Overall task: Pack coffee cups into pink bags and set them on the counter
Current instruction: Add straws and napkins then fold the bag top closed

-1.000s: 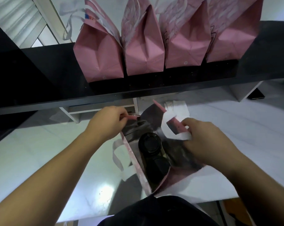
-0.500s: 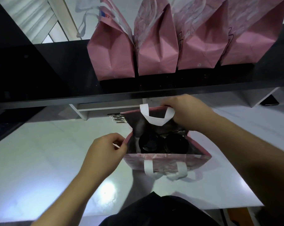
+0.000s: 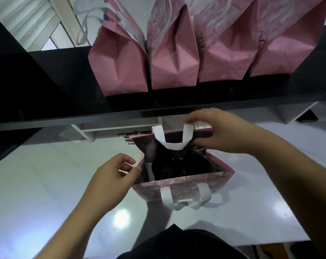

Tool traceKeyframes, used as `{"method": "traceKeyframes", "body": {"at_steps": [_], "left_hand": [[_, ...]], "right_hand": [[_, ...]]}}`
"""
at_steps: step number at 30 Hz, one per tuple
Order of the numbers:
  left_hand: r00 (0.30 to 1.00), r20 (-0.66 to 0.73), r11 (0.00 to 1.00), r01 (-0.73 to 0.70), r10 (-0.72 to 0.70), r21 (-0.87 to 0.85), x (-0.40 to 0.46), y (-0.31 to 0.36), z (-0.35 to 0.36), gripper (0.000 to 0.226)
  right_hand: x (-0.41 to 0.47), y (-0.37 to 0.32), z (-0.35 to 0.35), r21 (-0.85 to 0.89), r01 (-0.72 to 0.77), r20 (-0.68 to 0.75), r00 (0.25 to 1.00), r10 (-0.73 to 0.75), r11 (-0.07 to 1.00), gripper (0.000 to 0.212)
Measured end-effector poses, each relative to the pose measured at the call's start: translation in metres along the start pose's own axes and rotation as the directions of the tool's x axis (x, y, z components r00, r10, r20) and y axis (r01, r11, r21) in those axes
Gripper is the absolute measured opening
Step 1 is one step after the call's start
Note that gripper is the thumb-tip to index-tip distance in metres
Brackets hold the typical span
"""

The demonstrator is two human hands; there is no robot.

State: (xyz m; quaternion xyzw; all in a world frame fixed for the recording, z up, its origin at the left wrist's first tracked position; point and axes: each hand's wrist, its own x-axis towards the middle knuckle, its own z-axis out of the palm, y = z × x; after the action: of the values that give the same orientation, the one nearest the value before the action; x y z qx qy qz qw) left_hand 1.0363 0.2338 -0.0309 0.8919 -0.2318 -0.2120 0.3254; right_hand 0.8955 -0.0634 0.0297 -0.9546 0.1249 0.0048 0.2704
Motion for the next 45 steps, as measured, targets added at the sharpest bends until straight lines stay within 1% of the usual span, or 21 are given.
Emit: {"method": "traceKeyframes", "body": {"at_steps": [2, 4, 6, 7, 9, 11, 14, 17, 20, 22, 24, 26, 31, 36, 38, 40, 42, 45], "left_hand": [[1.000, -0.010, 1.000, 0.006, -0.006, -0.028, 0.004, 0.000, 0.000, 0.018], [1.000, -0.013, 0.993, 0.020, -0.022, -0.114, 0.007, -0.002, 0.001, 0.013], [0.999, -0.014, 0.982, 0.038, -0.041, -0.187, 0.011, -0.002, 0.003, 0.012], [0.999, -0.022, 0.977, 0.045, -0.050, -0.208, 0.013, -0.002, 0.005, 0.011], [0.997, -0.034, 0.968, 0.062, -0.072, -0.243, 0.018, -0.001, 0.007, 0.007], [0.995, -0.045, 0.962, 0.075, -0.090, -0.261, 0.023, -0.001, 0.008, 0.004], [0.992, -0.069, 0.958, 0.084, -0.106, -0.276, 0.030, -0.001, 0.008, 0.012], [0.991, -0.062, 0.955, 0.094, -0.116, -0.282, 0.032, -0.001, 0.009, 0.023], [0.990, -0.065, 0.956, 0.106, -0.128, -0.274, 0.031, -0.004, 0.012, 0.021], [0.988, -0.066, 0.958, 0.116, -0.137, -0.261, 0.031, -0.006, 0.014, 0.016], [0.986, -0.068, 0.958, 0.130, -0.152, -0.256, 0.032, -0.007, 0.015, 0.016], [0.983, -0.075, 0.957, 0.144, -0.168, -0.252, 0.034, -0.006, 0.015, 0.016], [0.978, -0.095, 0.957, 0.157, -0.185, -0.243, 0.040, -0.005, 0.016, 0.018], [0.987, -0.074, 0.975, 0.125, -0.141, -0.186, 0.043, 0.000, 0.018, 0.019], [0.989, -0.075, 0.977, 0.113, -0.129, -0.183, 0.043, 0.001, 0.018, 0.021], [0.989, -0.084, 0.976, 0.106, -0.124, -0.189, 0.042, 0.000, 0.017, 0.022], [0.989, -0.096, 0.977, 0.093, -0.113, -0.193, 0.042, 0.000, 0.015, 0.027], [0.992, -0.102, 0.980, 0.047, -0.068, -0.191, 0.040, 0.003, 0.011, 0.043]], "right_hand": [[-0.009, 0.024, -0.006, 0.153, -0.108, -0.060, 0.991, 0.119, 0.982, 0.046], [-0.012, 0.055, 0.001, 0.217, -0.272, -0.141, 0.941, 0.306, 0.938, 0.038], [-0.011, 0.086, 0.020, 0.187, -0.447, -0.150, 0.867, 0.475, 0.875, 0.032], [-0.008, 0.100, 0.032, 0.160, -0.508, -0.133, 0.839, 0.528, 0.847, 0.030], [-0.001, 0.123, 0.055, 0.128, -0.580, -0.103, 0.799, 0.593, 0.804, 0.033], [0.009, 0.141, 0.073, 0.103, -0.618, -0.089, 0.774, 0.626, 0.779, 0.033], [0.031, 0.161, 0.093, 0.122, -0.642, -0.062, 0.757, 0.651, 0.757, 0.030], [0.054, 0.174, 0.107, 0.136, -0.647, -0.093, 0.746, 0.660, 0.750, 0.037], [0.075, 0.187, 0.118, 0.047, -0.619, -0.126, 0.775, 0.619, 0.784, 0.043], [0.087, 0.192, 0.125, -0.030, -0.628, -0.121, 0.774, 0.621, 0.777, 0.049], [0.095, 0.194, 0.132, -0.099, -0.635, -0.115, 0.772, 0.625, 0.766, 0.055], [0.098, 0.193, 0.136, -0.118, -0.640, -0.123, 0.768, 0.629, 0.759, 0.056], [0.098, 0.192, 0.135, -0.073, -0.666, -0.135, 0.744, 0.655, 0.742, 0.028], [0.092, 0.198, 0.134, 0.018, -0.674, -0.157, 0.728, 0.667, 0.739, 0.008], [0.090, 0.201, 0.134, 0.063, -0.668, -0.172, 0.724, 0.668, 0.741, 0.007], [0.088, 0.205, 0.134, 0.124, -0.672, -0.191, 0.706, 0.682, 0.730, 0.011], [0.084, 0.208, 0.133, 0.213, -0.675, -0.213, 0.674, 0.707, 0.707, 0.017], [0.075, 0.210, 0.128, 0.353, -0.674, -0.227, 0.611, 0.758, 0.649, 0.013]]}}
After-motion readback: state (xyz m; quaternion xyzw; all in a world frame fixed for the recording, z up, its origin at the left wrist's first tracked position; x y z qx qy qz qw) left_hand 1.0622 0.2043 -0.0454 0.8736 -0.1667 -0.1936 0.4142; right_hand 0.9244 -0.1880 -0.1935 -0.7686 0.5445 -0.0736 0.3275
